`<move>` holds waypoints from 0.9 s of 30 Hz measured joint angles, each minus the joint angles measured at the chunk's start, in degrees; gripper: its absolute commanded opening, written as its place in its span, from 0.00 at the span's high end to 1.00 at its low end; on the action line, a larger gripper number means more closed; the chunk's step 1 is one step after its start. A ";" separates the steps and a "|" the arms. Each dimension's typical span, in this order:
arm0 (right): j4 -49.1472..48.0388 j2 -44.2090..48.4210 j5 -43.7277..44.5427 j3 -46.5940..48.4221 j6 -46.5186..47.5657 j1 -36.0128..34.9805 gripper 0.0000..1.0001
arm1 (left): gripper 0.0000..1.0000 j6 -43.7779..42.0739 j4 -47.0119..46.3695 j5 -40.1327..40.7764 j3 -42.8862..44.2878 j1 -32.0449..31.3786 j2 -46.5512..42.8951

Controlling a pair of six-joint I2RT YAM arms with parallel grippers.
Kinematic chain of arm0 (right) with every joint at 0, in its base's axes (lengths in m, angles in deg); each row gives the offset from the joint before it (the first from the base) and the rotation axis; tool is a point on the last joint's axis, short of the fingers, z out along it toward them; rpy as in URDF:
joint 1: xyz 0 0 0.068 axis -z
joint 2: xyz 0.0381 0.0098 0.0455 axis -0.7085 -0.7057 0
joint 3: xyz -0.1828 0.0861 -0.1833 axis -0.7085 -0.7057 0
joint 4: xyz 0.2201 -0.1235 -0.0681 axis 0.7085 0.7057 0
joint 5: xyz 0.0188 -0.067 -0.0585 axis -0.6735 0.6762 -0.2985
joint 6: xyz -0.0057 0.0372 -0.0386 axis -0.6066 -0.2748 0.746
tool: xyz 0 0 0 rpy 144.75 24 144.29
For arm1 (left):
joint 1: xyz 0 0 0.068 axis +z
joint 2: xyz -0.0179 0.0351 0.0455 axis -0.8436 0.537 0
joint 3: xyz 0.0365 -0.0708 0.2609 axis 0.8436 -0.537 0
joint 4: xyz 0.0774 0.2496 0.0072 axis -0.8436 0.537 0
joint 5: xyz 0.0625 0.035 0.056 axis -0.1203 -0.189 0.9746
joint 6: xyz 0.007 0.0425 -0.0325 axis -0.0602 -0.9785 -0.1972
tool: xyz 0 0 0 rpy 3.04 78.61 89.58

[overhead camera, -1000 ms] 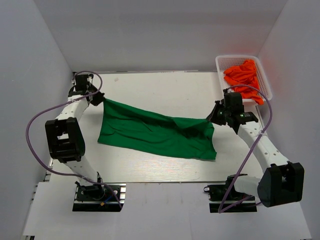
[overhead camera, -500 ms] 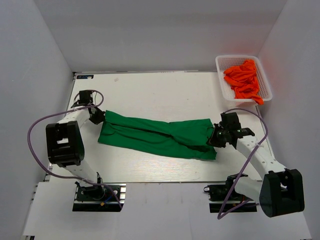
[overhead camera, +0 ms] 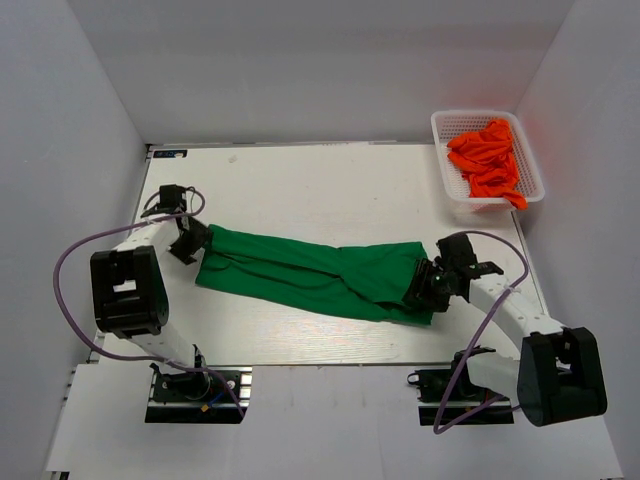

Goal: Fold and stack the t-shirts
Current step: Fold the other side of the tshirt into a rectangle, then rotate the tshirt 90 degrees

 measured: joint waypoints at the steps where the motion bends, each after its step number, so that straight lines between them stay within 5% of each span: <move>1: 0.39 -0.26 0.20 0.26 0.33 0.00 0.34 | 0.00 0.57 0.85 0.52 0.00 0.00 -0.11; 5: 4.11 -0.44 3.23 4.68 2.10 0.00 0.10 | 0.00 3.43 4.09 1.68 0.15 0.04 -2.47; 14: -0.42 -0.13 2.32 15.87 4.26 -0.02 0.10 | 0.00 3.98 -2.36 -6.38 3.43 -1.38 -10.54; 23: -8.68 -8.72 -5.79 12.41 2.36 -0.63 0.10 | 0.00 2.99 -10.78 -16.90 9.92 -10.16 10.64; 27: -9.97 -12.15 -6.84 8.90 1.99 -0.68 0.10 | 0.00 2.84 -10.51 -17.27 9.97 -11.74 12.57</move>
